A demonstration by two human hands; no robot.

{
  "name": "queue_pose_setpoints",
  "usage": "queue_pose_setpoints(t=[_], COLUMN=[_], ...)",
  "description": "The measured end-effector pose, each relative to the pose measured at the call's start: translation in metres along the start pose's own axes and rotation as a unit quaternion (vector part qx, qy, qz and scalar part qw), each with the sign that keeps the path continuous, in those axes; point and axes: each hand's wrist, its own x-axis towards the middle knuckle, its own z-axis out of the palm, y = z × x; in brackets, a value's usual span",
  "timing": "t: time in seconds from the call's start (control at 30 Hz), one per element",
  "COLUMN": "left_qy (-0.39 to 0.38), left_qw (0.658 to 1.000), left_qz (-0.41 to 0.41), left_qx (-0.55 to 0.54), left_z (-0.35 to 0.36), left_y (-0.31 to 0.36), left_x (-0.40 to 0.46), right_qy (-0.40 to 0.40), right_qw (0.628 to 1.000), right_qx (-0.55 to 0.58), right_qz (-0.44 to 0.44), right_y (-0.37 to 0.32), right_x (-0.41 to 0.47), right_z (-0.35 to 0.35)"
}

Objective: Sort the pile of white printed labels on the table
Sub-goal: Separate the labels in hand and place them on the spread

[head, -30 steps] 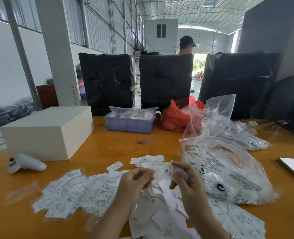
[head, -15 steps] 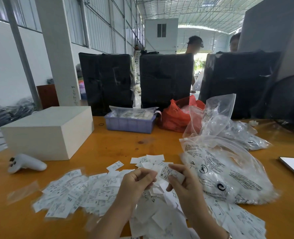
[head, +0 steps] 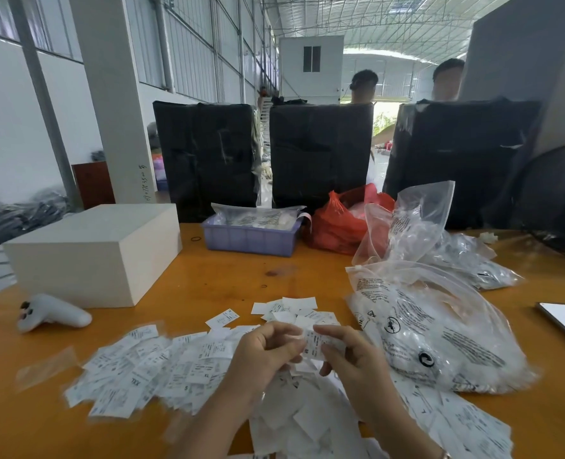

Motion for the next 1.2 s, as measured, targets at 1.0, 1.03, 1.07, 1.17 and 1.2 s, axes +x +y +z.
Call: queue_pose_setpoints(t=[1.0, 1.03, 1.07, 1.17, 1.2], left_qy=[-0.016, -0.014, -0.011, 0.002, 0.008], left_qw=[0.991, 0.990, 0.990, 0.991, 0.992], left_qz=[0.053, 0.060, 0.066, 0.075, 0.074], left_qx=[0.119, 0.123, 0.124, 0.110, 0.105], left_z=[0.001, 0.000, 0.000, -0.002, -0.002], left_y=[-0.002, -0.002, -0.003, -0.003, -0.003], left_x=[-0.001, -0.001, 0.000, 0.000, 0.001], right_qy=[0.047, 0.048, 0.048, 0.024, -0.001], right_qw=[0.997, 0.996, 0.994, 0.977, 0.972], right_qx=[-0.045, -0.073, -0.101, -0.186, -0.203], right_qz=[0.032, 0.014, -0.013, -0.102, -0.115], right_y=[0.011, 0.012, 0.013, 0.018, 0.019], right_x=[0.003, 0.002, 0.001, -0.002, -0.003], right_z=[0.006, 0.008, 0.010, 0.012, 0.013])
